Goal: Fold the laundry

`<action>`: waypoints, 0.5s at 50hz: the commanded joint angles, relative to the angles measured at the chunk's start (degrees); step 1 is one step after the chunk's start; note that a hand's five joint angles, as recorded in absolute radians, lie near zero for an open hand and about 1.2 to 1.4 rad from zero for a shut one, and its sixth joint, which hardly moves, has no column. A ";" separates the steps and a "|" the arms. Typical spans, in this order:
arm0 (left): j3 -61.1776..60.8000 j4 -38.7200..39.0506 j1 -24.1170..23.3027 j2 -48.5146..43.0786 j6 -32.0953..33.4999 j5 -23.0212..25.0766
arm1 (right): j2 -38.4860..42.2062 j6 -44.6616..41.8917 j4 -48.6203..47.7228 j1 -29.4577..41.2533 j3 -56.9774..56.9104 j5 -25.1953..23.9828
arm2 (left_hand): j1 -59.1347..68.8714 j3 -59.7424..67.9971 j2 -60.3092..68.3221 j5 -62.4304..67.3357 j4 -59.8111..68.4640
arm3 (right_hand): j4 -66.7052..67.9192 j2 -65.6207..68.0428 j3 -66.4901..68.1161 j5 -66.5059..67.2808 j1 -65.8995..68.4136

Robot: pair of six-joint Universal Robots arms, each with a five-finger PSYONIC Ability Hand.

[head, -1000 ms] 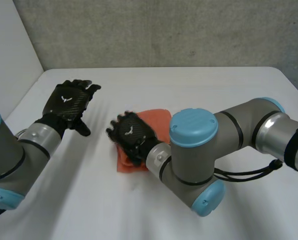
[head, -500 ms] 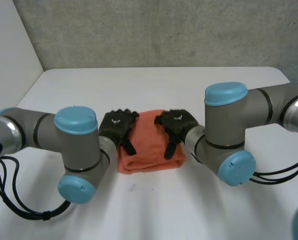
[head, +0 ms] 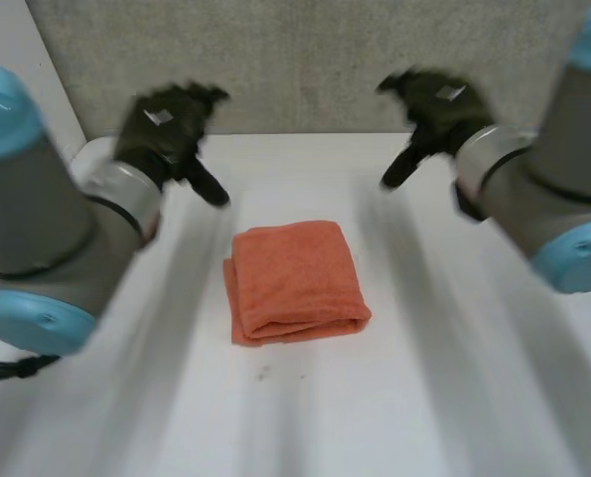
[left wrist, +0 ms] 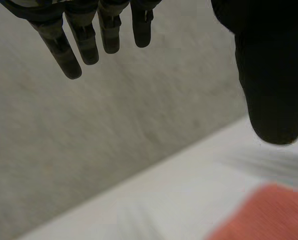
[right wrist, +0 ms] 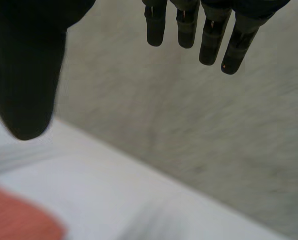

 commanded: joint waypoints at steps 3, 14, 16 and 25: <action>1.05 -10.38 7.76 10.97 -0.89 4.36 | -13.95 -3.71 -4.84 -7.75 12.03 3.11 | -0.21 -1.56 -1.36 -2.33 -1.55 | -2.96 -1.32 -1.55 -2.71 1.04; 0.44 -11.27 10.22 12.82 -5.63 8.85 | -15.63 -5.12 -4.66 -8.19 13.44 2.94 | -0.21 -1.56 -1.36 -2.33 -1.55 | -2.96 -1.32 -1.55 -2.71 1.04; 0.17 -11.27 10.22 12.82 -5.99 9.03 | -15.63 -5.39 -4.66 -8.10 13.71 2.85 | -0.21 -1.56 -1.36 -2.33 -1.55 | -2.96 -1.32 -1.55 -2.71 1.04; -1.67 -10.56 9.52 12.91 -6.16 9.12 | -15.63 -5.48 -5.28 -7.58 15.47 2.76 | -0.21 -1.56 -1.36 -2.33 -1.55 | -2.96 -1.32 -1.55 -2.71 1.04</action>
